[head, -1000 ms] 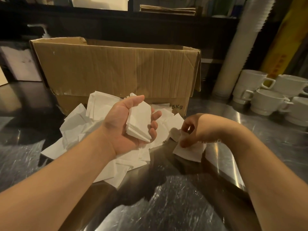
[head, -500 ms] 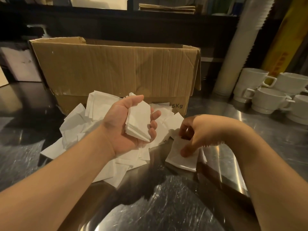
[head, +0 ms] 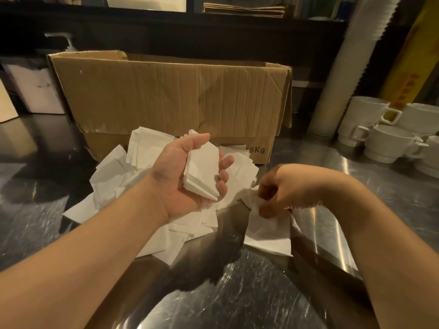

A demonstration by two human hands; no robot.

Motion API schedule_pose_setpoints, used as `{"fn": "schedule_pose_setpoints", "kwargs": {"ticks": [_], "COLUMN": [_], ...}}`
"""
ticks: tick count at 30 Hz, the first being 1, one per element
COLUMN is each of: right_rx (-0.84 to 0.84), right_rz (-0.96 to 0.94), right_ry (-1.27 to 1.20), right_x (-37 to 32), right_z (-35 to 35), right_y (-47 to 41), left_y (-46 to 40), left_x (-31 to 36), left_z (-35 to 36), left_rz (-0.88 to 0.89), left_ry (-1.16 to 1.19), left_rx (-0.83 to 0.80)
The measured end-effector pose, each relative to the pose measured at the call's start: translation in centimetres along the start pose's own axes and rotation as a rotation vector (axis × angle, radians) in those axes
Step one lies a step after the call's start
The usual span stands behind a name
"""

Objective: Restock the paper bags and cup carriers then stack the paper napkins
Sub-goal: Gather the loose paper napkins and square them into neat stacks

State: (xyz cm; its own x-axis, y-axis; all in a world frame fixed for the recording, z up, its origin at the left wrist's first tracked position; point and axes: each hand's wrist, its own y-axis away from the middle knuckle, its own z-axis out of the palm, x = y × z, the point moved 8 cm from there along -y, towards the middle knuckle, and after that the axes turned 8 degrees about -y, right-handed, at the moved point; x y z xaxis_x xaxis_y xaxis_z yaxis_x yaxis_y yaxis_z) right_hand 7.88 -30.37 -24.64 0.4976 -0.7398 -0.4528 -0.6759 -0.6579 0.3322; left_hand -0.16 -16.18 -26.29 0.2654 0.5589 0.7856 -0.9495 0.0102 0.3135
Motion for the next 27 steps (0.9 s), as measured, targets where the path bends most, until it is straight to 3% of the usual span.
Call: {"fn": "schedule_pose_setpoints", "kwargs": {"ticks": [6, 16, 20, 24, 27], "right_rx": [0.079, 0.391, 0.466, 0.521, 0.586], "right_rz": [-0.057, 0.080, 0.047, -0.007, 0.034], "right_ry": [-0.211, -0.602, -0.649, -0.877, -0.521], "right_x": [-0.6, 1.4, 1.7, 2.0, 2.1], "right_z": [-1.1, -2.9, -3.6, -4.1, -4.4], "right_y": [0.1, -0.6, -0.2, 0.3, -0.6], "left_y": [0.2, 0.2, 0.2, 0.2, 0.3], "left_x": [0.2, 0.8, 0.7, 0.8, 0.8], "left_z": [0.4, 0.0, -0.1, 0.0, 0.0], "left_rz": [0.011, 0.057, 0.058, 0.060, 0.060], "left_ry": [0.027, 0.060, 0.050, 0.062, 0.062], "left_rx": [-0.034, 0.003, 0.001, -0.009, -0.003]}}
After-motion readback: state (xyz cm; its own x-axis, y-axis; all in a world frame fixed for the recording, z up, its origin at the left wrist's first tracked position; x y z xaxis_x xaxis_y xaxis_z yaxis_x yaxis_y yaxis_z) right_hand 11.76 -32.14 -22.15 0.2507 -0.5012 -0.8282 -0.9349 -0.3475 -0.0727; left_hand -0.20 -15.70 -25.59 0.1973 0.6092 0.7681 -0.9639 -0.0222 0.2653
